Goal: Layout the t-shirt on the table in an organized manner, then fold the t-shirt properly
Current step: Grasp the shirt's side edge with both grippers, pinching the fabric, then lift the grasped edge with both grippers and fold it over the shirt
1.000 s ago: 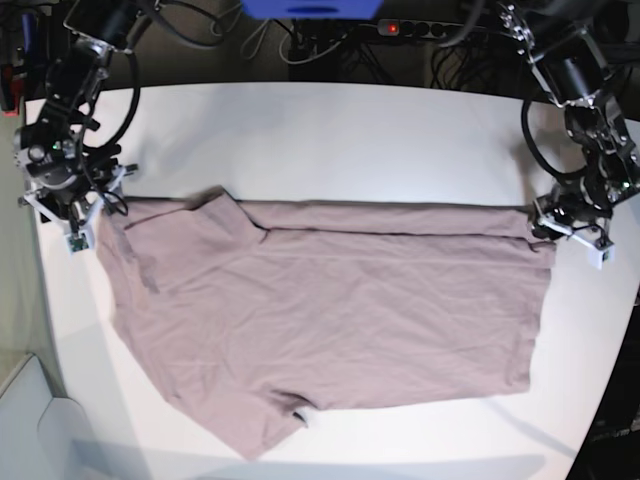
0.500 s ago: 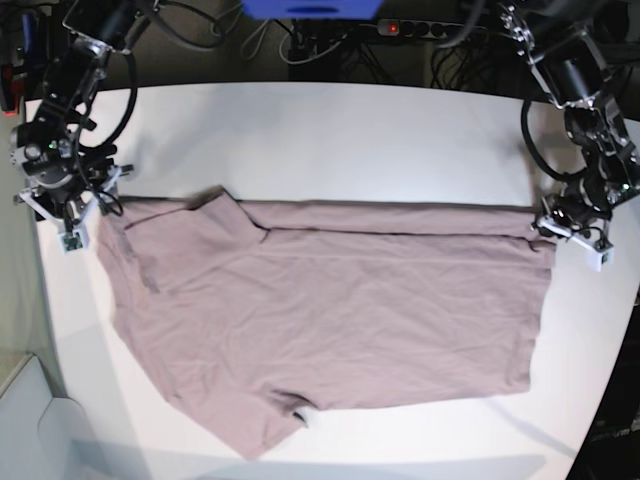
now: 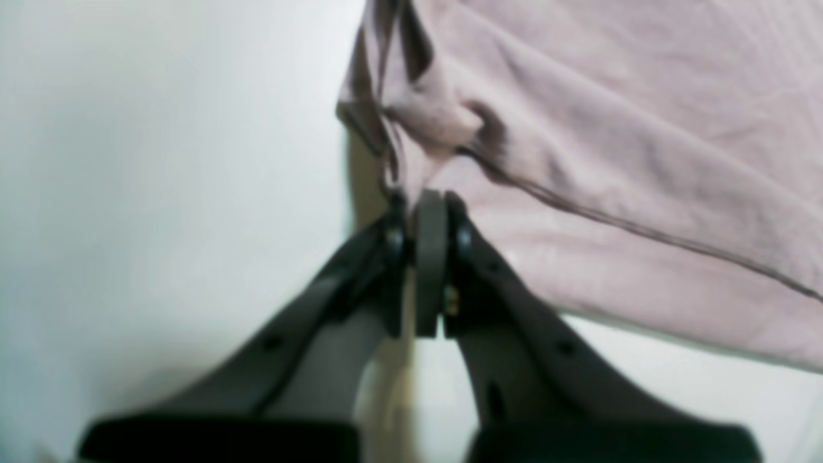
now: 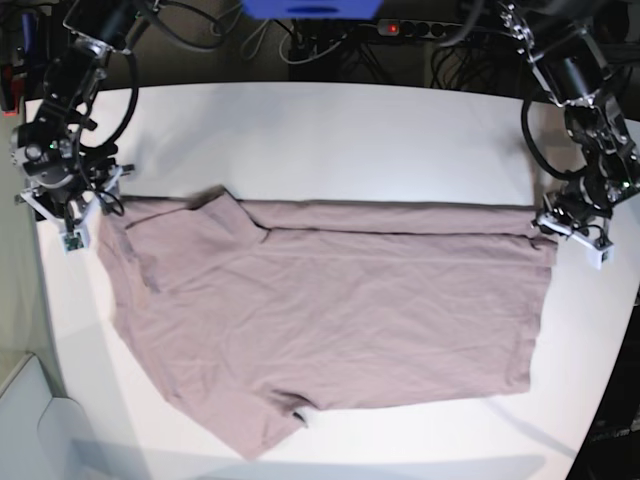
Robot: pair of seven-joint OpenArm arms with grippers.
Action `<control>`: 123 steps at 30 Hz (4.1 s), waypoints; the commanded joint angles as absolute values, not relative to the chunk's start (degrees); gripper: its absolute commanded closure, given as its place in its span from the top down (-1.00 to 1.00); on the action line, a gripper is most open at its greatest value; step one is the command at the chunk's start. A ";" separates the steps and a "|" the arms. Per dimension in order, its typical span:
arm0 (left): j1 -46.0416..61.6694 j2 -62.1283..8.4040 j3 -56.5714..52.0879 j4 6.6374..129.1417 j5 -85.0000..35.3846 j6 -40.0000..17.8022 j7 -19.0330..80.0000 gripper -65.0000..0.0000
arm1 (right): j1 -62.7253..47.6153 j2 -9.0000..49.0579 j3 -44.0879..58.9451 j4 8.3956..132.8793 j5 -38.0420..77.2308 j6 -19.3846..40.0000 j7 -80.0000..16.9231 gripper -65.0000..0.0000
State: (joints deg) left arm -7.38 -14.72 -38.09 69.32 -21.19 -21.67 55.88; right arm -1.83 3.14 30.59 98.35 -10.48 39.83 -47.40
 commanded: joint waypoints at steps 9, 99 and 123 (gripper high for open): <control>-8.22 -15.69 -38.37 70.29 -21.76 -21.85 55.16 -0.99 | -0.66 2.95 30.29 98.95 -10.07 40.00 -46.46 0.35; -15.52 -19.91 -38.55 73.89 -22.11 -21.93 67.12 -0.99 | 11.12 8.66 20.53 92.62 -10.33 40.00 -49.80 -1.00; -0.57 -21.23 -38.64 76.35 -33.45 -21.85 66.95 -0.99 | -10.51 4.79 22.64 109.58 -10.15 40.00 -49.27 -1.00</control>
State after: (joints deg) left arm 0.43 -19.99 -38.46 75.13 -32.62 -21.89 67.55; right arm -11.20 4.10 22.41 108.36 -10.22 40.03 -50.33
